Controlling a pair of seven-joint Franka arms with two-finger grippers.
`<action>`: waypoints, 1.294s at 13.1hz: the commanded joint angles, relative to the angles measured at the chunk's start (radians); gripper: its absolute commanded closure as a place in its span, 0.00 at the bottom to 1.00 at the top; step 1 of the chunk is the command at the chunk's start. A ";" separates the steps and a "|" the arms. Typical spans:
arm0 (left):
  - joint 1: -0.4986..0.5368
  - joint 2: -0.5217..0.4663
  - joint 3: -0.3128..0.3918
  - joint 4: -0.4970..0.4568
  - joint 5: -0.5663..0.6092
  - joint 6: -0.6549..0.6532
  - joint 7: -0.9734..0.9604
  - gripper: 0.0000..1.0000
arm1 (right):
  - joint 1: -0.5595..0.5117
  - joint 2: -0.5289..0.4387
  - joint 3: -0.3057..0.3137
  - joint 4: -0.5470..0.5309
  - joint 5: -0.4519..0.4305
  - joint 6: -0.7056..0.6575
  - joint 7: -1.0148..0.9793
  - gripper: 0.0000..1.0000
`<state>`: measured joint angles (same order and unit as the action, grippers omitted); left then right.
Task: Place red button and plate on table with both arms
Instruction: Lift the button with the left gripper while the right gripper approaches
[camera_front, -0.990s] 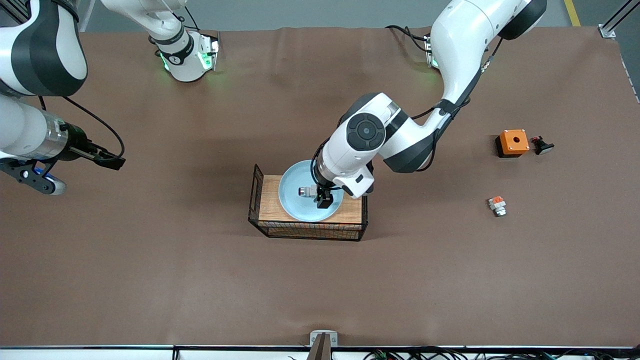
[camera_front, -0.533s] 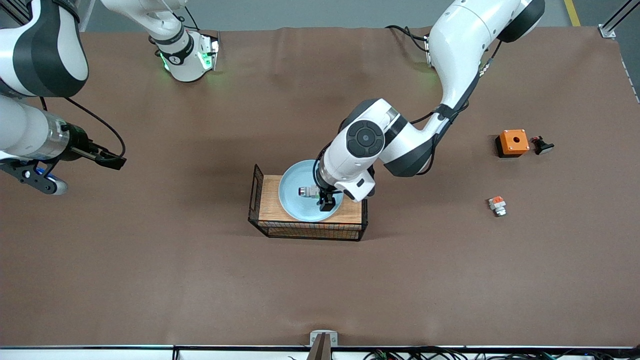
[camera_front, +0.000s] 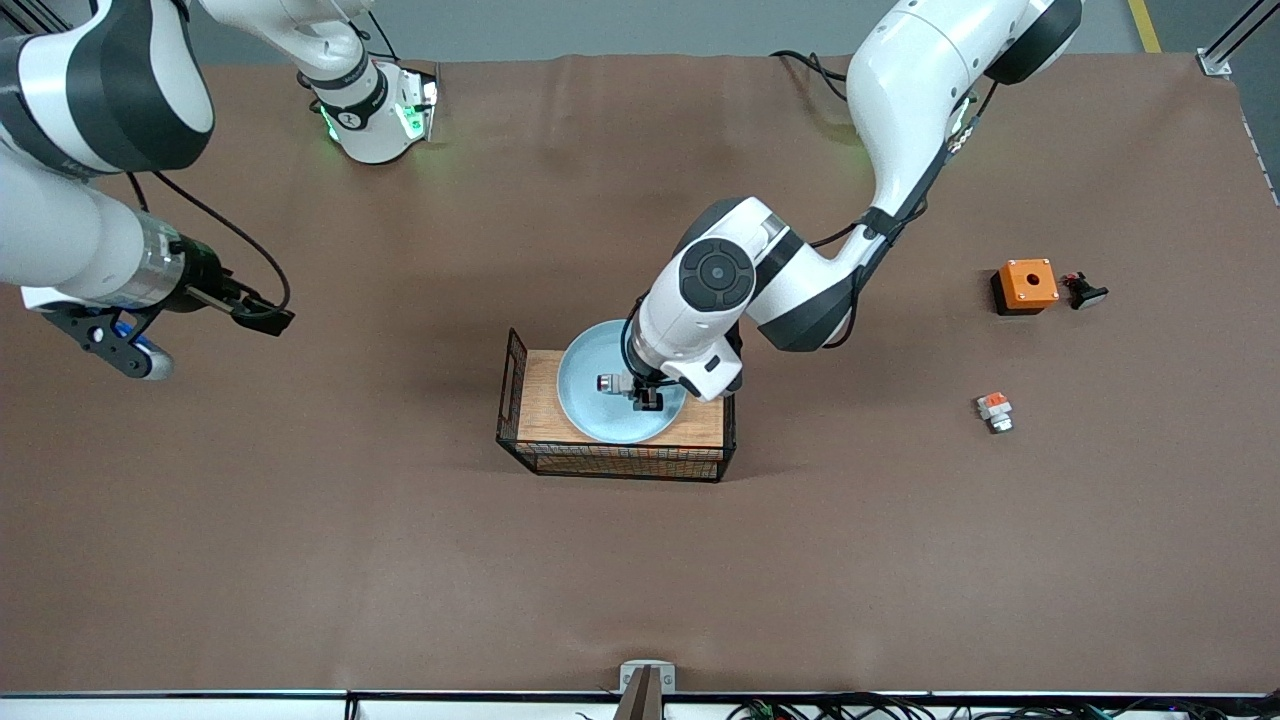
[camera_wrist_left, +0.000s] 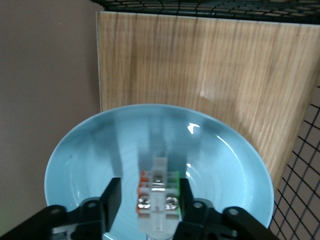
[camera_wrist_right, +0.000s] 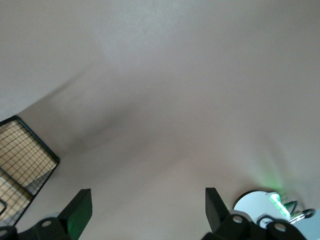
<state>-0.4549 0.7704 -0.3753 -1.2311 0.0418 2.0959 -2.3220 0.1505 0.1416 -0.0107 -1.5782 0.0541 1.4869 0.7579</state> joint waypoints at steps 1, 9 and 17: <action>-0.013 0.023 0.007 0.036 0.012 0.006 -0.011 0.79 | 0.076 -0.020 -0.005 0.015 0.015 -0.002 0.148 0.00; -0.001 -0.041 0.009 0.036 0.020 -0.002 -0.008 0.83 | 0.305 -0.010 -0.006 0.023 0.010 0.107 0.562 0.00; 0.096 -0.224 -0.004 0.015 0.013 -0.175 0.163 0.83 | 0.480 0.079 -0.008 0.012 -0.003 0.294 0.900 0.00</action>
<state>-0.3945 0.6095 -0.3716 -1.1849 0.0439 1.9801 -2.2223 0.5974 0.1977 -0.0071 -1.5683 0.0606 1.7451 1.5916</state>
